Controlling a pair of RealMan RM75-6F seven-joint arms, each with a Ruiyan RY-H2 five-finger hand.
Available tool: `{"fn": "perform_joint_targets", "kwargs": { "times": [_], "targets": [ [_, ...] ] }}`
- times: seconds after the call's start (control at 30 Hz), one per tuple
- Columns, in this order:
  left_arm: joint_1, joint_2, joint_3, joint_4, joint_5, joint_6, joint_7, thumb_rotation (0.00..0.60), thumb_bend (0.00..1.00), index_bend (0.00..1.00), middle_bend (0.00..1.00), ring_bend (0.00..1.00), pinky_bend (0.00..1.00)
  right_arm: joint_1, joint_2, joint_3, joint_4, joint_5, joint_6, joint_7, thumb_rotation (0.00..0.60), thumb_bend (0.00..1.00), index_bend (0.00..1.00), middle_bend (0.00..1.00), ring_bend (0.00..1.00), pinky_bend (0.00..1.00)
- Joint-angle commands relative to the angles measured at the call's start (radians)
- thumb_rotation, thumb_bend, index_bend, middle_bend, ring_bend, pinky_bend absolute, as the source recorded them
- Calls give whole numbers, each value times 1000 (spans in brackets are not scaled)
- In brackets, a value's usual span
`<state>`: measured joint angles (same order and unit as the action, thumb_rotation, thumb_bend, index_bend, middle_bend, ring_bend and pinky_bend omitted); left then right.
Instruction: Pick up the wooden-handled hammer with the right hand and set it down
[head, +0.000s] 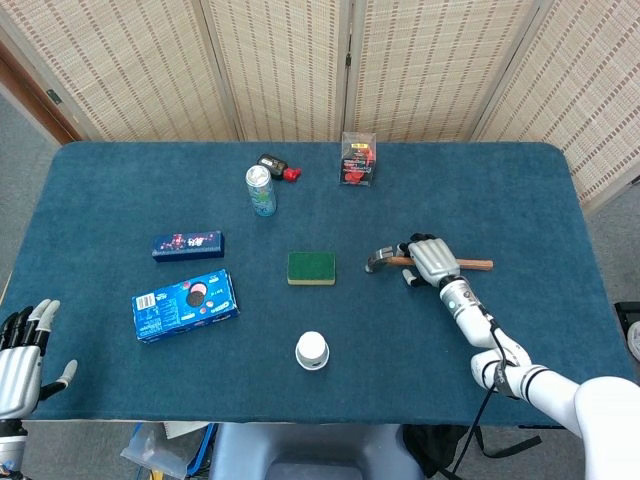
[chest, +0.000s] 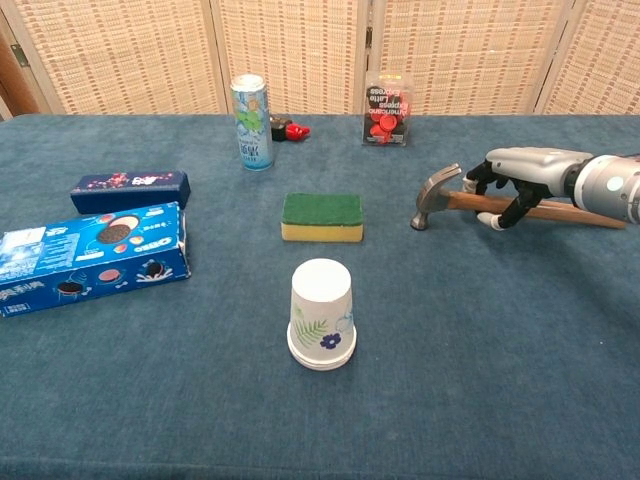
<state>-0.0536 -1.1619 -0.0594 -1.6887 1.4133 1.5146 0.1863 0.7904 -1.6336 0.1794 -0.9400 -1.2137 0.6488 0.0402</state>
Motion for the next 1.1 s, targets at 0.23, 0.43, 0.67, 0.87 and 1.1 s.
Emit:
{"fn": "perform_joint_targets", "kwargs": {
  "times": [0.23,0.43,0.67,0.87,1.1],
  "targets": [
    [2,-5,1,11,-4,-4,-9,600,278,0,0,0,0,0,2,-1,-8,13,-2,-14,600,466,393,414,143,164],
    [4,-7,0,15,-5,-4,-15,600,277,0,0,0,0,1,3,1,-16,19,1,-23,600,505,396,419,143,163],
    [5,-8,0,22,-8,-6,-19,600,277,0,0,0,0,6,-1,2,-13,32,-7,-34,600,560,413,432,146,163],
    [5,-11,0,27,-12,-8,-21,600,278,0,0,0,0,9,-8,3,-5,38,-9,-39,600,581,427,443,158,163],
    [7,-12,-1,31,-14,-8,-22,600,278,0,0,0,0,7,-16,3,2,34,4,-35,600,585,443,482,180,163]
  ]
}}
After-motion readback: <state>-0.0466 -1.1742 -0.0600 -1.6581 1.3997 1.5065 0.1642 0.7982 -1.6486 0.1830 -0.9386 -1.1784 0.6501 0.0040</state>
